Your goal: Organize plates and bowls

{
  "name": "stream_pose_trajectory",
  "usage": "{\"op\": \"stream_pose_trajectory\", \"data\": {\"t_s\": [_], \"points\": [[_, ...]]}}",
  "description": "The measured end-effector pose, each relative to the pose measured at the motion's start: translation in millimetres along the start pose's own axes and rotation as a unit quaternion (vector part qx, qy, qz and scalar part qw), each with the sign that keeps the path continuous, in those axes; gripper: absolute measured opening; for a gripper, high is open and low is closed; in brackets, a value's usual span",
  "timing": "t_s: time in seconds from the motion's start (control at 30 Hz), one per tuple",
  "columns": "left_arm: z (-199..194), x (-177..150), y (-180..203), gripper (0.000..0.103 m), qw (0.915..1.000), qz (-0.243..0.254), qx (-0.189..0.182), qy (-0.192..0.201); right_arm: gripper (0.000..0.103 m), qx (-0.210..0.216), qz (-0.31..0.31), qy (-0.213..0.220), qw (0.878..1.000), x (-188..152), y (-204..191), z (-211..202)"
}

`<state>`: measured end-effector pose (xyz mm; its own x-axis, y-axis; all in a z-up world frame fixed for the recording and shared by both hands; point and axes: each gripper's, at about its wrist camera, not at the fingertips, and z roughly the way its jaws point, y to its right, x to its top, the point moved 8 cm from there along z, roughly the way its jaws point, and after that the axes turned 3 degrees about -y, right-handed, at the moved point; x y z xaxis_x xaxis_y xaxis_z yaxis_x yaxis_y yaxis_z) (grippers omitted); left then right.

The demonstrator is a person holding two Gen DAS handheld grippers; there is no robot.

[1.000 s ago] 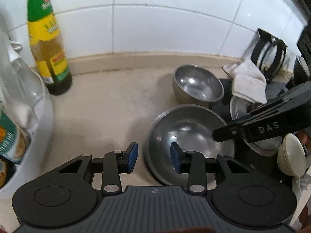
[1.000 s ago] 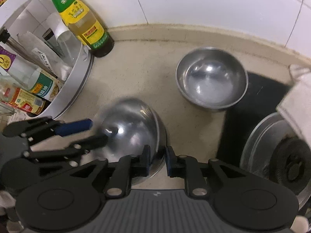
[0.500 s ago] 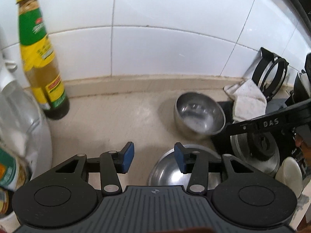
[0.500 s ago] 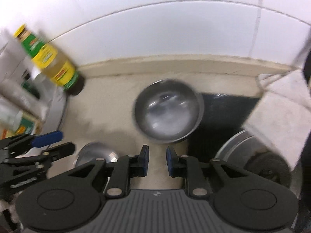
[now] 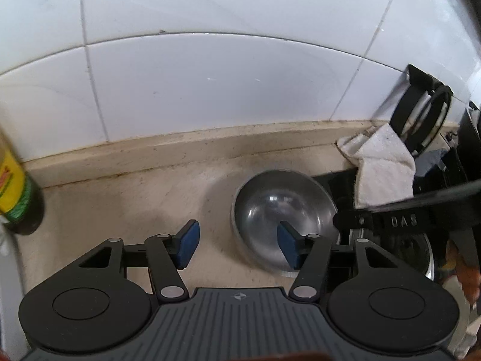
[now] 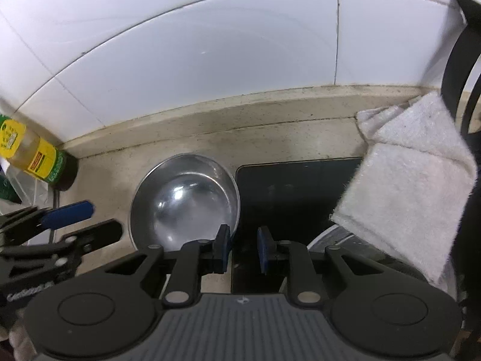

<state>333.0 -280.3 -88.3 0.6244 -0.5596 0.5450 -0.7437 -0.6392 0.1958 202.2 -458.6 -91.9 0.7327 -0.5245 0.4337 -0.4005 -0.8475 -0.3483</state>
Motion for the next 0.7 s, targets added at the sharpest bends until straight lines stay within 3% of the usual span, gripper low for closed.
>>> {"op": "stream_pose_trajectory", "data": {"t_s": [0.23, 0.33, 0.4, 0.47, 0.57, 0.7], "points": [[41.1, 1.0, 9.5, 0.07, 0.999, 0.022, -0.009, -0.037, 0.023, 0.026, 0.022, -0.012, 0.999, 9.5, 3.2, 17.2], [58.1, -3.1, 4.5, 0.064, 0.9981, 0.022, -0.002, -0.058, 0.023, 0.02, 0.021, -0.016, 0.999, 10.8, 4.2, 26.9], [66.6, -5.8, 0.8, 0.054, 0.9972, 0.023, 0.005, -0.071, 0.023, 0.019, 0.014, -0.016, 1.0, 10.3, 4.1, 31.5], [69.4, -6.7, -1.3, 0.052, 0.9969, 0.027, 0.005, -0.074, 0.022, 0.024, 0.004, -0.018, 1.0, 8.5, 1.9, 34.0], [68.7, -5.4, 2.6, 0.035, 0.9965, 0.033, -0.008, -0.076, 0.015, 0.041, 0.006, -0.025, 0.999, 6.3, -0.5, 38.7], [63.0, -5.8, 6.5, 0.036, 0.997, 0.04, -0.007, -0.067, 0.012, 0.035, 0.002, -0.023, 0.999, 6.8, -3.9, 40.1]]}}
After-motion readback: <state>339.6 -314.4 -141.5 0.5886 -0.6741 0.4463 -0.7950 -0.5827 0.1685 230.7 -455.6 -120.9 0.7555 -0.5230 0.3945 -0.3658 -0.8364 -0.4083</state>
